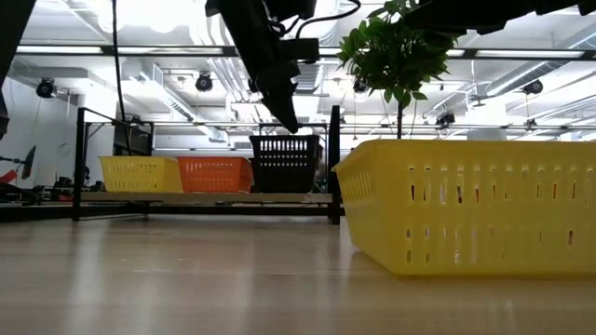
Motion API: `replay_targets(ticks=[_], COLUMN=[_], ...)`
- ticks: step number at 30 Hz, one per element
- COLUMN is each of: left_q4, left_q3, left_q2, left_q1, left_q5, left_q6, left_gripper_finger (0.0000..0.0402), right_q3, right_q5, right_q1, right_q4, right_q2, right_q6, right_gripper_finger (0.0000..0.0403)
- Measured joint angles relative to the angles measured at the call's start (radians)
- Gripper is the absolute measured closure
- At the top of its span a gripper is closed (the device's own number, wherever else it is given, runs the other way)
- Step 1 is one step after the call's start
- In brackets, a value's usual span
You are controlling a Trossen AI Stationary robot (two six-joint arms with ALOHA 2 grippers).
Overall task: Stack baskets on shelf by color
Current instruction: Stack the right black basket on the black basket on the shelf, then stack the black basket on the black basket on the shelf
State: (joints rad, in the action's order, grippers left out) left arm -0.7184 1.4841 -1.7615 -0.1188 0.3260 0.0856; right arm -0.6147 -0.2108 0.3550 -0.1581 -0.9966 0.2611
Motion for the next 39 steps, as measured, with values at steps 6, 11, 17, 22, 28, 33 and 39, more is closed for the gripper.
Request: replay_targets(ticks=[6, 11, 17, 22, 28, 33, 39], left_q4=[0.008, 0.009, 0.021, 0.024, 0.036, 0.098, 0.113], left_q3=[-0.017, -0.017, -0.019, -0.002, -0.027, -0.09, -0.099], left_q2=[0.0, -0.001, -0.001, 0.018, 0.03, 0.03, 0.03], left_q1=[0.0, -0.001, 0.001, 0.005, 0.0, 0.0, 0.001], left_q5=[0.0, 0.0, 0.0, -0.014, 0.024, 0.027, 0.027], left_q6=[0.0, -0.001, -0.02, -0.021, -0.021, -0.027, -0.027], left_gripper_finger=[0.0359, 0.0359, 0.0359, 0.0359, 0.0359, 0.0359, 0.0359], right_q3=[0.0, 0.0, 0.0, 0.0, 0.0, 0.0, 0.0], right_q5=[0.0, 0.0, 0.0, 0.0, 0.0, 0.0, 0.0], right_q1=[0.0, 0.0, 0.0, 0.0, 0.0, 0.0, 0.0], right_q4=[0.0, 0.0, 0.0, 0.004, 0.005, 0.009, 0.009], right_q2=[0.0, 0.0, 0.0, 0.0, 0.0, 0.0, 0.0], right_q6=[0.0, 0.0, 0.0, 0.0, 0.0, 0.0, 0.0], right_gripper_finger=[0.0369, 0.0369, 0.0369, 0.0369, 0.0369, 0.0369, 0.0369])
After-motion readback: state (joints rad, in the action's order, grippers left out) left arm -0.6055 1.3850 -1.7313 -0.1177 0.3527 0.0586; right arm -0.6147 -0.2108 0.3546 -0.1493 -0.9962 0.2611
